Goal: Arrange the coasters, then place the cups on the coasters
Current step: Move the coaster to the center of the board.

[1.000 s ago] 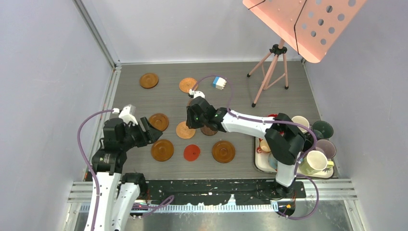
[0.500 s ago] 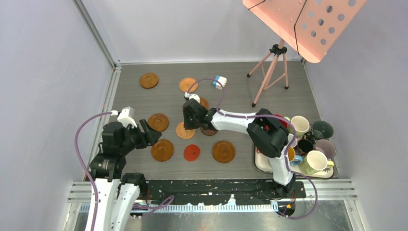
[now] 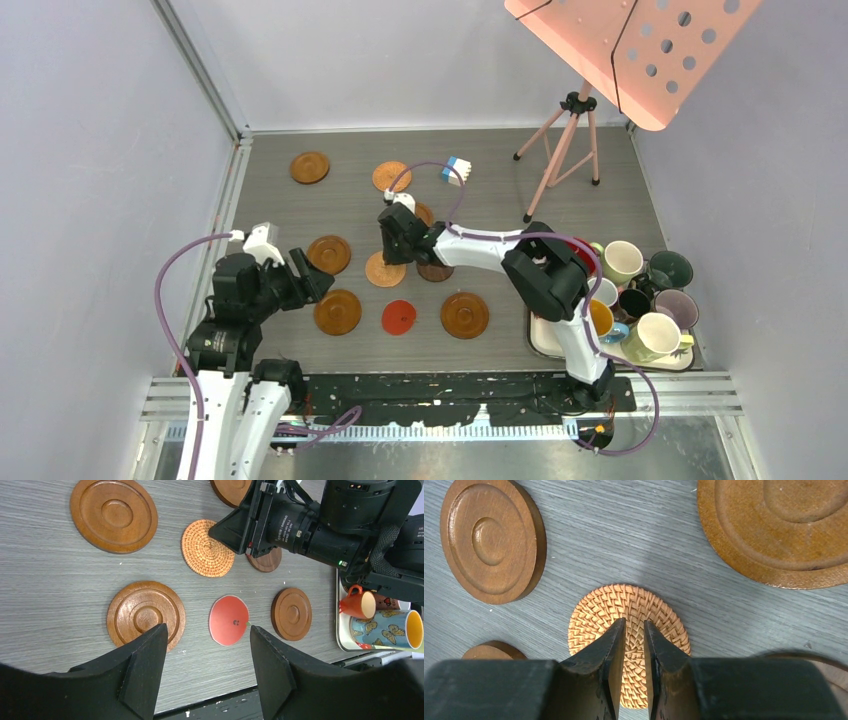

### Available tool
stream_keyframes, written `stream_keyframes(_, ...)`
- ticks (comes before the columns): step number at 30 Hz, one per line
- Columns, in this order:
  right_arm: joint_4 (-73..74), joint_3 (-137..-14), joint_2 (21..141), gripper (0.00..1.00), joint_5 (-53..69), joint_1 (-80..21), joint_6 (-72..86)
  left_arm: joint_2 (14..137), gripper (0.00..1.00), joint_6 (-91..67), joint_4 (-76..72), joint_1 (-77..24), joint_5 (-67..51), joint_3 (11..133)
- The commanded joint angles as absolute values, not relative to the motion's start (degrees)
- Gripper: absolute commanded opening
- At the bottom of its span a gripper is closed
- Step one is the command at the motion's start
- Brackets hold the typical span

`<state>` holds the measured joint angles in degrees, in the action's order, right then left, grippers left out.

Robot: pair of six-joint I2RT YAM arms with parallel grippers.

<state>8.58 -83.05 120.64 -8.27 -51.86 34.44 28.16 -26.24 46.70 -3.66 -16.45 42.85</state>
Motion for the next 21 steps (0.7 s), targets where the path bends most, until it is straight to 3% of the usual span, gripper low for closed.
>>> stream_keyframes(1,8.1,-85.1,121.1,0.27,-9.7,-51.4,33.8,28.3,0.64,-25.1,47.0,-3.9,-15.7,43.9)
stream_keyframes(12,6.4,-89.6,115.9,0.28,-7.2,-49.7,30.9,28.1,0.64,-25.1,47.0,-3.9,-15.1,43.9)
stream_keyframes(21,5.3,-99.7,121.7,0.28,-10.0,-42.9,31.3,26.5,0.65,-25.2,47.1,-4.0,-13.7,43.9)
